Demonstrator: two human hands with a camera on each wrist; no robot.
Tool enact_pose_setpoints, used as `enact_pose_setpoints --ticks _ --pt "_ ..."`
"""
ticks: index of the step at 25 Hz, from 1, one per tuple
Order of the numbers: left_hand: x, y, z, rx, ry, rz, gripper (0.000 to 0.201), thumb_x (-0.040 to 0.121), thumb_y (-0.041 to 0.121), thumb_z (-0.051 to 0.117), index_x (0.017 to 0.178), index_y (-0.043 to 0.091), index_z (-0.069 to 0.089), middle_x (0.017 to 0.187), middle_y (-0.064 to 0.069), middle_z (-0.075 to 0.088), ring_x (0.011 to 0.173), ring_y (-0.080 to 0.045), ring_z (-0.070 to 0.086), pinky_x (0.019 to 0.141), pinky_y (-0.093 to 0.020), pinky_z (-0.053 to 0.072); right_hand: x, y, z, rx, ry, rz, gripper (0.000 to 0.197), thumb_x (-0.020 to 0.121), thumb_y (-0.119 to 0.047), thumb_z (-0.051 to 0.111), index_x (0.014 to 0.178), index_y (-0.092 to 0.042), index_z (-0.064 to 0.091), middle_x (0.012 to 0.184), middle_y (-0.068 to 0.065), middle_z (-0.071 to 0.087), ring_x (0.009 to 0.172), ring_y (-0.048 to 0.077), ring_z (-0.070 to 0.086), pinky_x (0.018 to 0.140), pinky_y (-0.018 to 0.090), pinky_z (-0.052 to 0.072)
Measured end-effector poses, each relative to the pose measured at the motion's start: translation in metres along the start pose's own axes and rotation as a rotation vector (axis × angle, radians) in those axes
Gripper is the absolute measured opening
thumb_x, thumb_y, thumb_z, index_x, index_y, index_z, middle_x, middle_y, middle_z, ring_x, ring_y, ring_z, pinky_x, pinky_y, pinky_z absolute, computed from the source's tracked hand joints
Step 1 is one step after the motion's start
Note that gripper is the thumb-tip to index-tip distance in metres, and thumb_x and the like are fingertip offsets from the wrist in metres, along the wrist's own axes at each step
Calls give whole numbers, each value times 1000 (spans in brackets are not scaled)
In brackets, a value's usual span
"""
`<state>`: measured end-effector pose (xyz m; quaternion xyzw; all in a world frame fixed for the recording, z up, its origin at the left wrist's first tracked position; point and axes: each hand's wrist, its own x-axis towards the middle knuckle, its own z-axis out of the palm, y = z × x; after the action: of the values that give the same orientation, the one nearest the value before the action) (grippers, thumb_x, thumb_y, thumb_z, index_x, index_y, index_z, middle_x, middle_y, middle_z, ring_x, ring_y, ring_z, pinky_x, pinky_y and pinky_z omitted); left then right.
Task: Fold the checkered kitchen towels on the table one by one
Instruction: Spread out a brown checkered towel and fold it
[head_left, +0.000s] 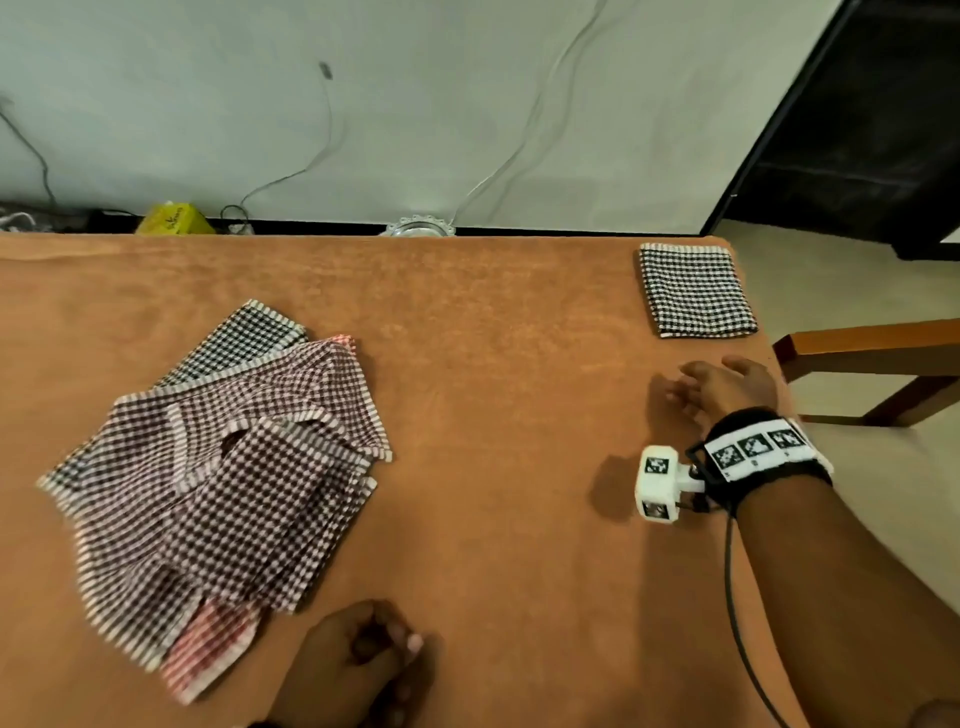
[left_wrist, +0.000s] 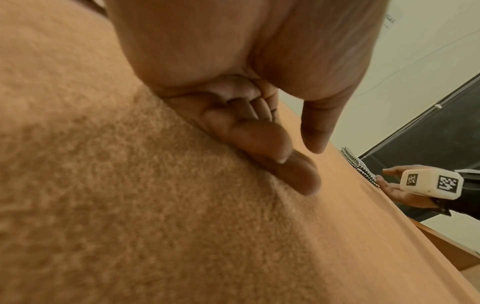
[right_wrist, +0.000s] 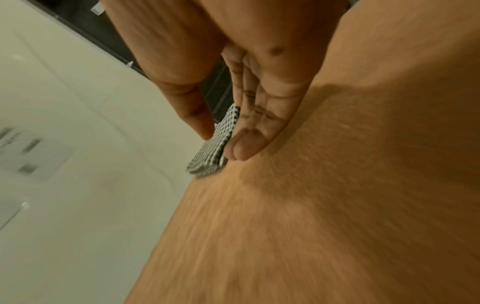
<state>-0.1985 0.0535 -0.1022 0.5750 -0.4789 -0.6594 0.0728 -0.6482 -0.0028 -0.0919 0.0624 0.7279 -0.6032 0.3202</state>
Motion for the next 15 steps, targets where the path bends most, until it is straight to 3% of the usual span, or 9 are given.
enact_pose_setpoints --ticks 1,3,6,8,10,11,13,15 --pt "1 1 5 -18 -5 17 22 80 8 79 83 -5 61 65 -28 66 51 -25 61 47 -26 49 -17 7 1 -62 6 -24 54 78 1 67 125 -20 49 86 20 72 69 28 73 70 43 61" --pt "0 -7 -1 -74 -17 82 24 82 8 78 91 -6 61 67 -23 68 55 -24 62 48 -25 48 -71 34 8 -164 -144 -49 49 77 0 68 119 -21 52 79 15 74 72 31 73 75 48 59" --pt "-14 -12 -21 -85 -12 207 28 76 17 78 92 0 64 72 -11 73 65 -21 66 60 -26 52 -146 69 25 -292 -345 -88 44 78 6 65 114 -17 55 78 19 73 67 32 70 72 46 57" --pt "-27 -13 -43 -10 117 274 18 77 12 81 87 10 67 79 -4 75 74 -15 71 69 -21 53 -186 97 46 -432 -477 -130 39 78 3 66 109 -21 59 77 15 73 67 29 70 72 49 59" --pt "-35 -15 -77 69 327 294 23 73 11 85 85 19 67 78 6 74 69 -7 70 67 -16 53 -218 121 69 -574 -587 -201 37 73 -12 73 100 -34 61 78 6 74 72 24 72 74 52 59" --pt "-38 -19 -98 103 432 301 27 71 15 87 85 23 66 76 7 72 66 -6 68 65 -17 53 -230 132 82 -641 -620 -245 37 69 -20 76 98 -38 61 79 2 73 75 20 72 74 49 59" --pt "-41 -26 -135 244 563 302 38 66 29 89 94 30 62 80 12 69 71 -9 67 66 -22 52 -256 140 109 -766 -665 -359 40 70 -22 79 102 -37 60 84 -5 71 77 10 67 70 33 58" --pt "-38 -31 -155 482 578 303 67 61 42 86 120 35 53 107 11 60 93 -16 63 76 -29 52 -278 145 136 -848 -683 -502 50 73 -20 78 118 -27 57 101 -6 65 85 9 63 69 20 51"
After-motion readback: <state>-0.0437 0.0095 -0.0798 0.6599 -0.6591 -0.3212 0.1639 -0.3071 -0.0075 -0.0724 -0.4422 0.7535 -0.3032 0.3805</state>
